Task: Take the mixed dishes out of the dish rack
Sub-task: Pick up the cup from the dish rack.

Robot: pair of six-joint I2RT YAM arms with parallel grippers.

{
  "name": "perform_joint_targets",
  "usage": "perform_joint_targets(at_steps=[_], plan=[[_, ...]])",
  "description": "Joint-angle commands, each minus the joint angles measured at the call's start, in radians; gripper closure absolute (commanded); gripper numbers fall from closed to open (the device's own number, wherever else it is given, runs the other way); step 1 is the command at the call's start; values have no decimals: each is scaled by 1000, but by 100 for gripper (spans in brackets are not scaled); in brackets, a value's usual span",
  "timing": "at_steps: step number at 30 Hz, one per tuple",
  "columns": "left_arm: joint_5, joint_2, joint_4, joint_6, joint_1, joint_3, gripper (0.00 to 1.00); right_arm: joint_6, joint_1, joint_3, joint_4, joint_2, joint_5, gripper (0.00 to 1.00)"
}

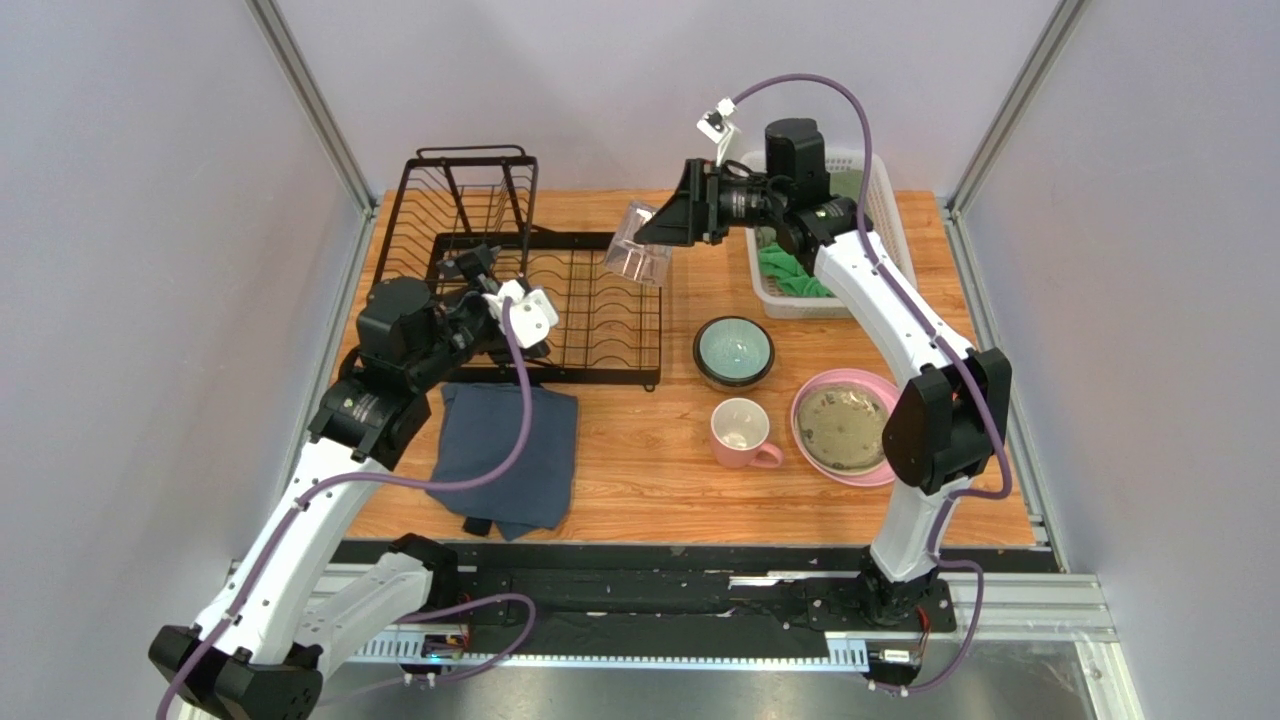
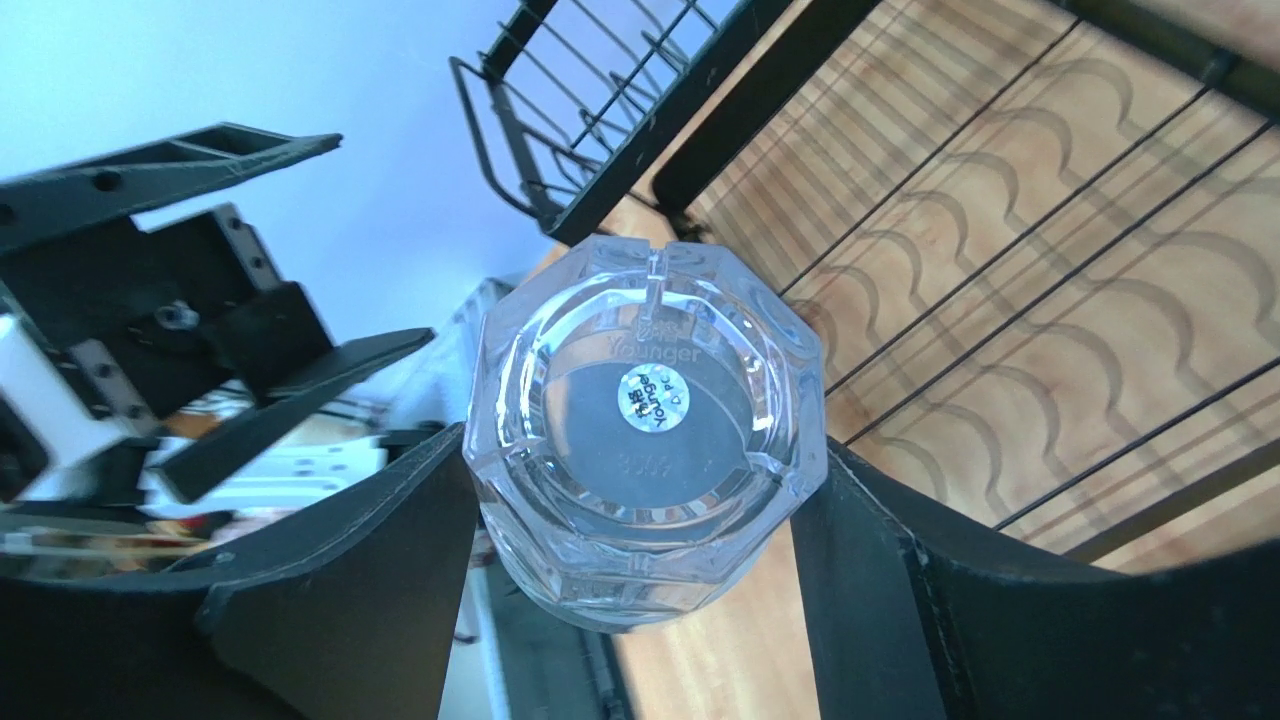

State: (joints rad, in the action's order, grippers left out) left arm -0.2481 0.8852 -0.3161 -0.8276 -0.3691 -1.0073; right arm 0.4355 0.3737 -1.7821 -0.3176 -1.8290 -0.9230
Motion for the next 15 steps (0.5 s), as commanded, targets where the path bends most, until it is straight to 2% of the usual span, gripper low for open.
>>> perform_joint_targets(at_steps=[1, 8, 12, 15], plan=[[86, 17, 146, 62, -33, 7, 3, 282, -27, 36, 182, 51, -144, 100], [180, 58, 236, -5, -149, 45, 3, 518, -32, 73, 399, 45, -208, 100], [159, 84, 276, 25, -186, 38, 4, 600, -30, 108, 497, 50, -206, 100], [124, 98, 291, 80, -189, 21, 6, 614, -25, 128, 511, 47, -203, 100]])
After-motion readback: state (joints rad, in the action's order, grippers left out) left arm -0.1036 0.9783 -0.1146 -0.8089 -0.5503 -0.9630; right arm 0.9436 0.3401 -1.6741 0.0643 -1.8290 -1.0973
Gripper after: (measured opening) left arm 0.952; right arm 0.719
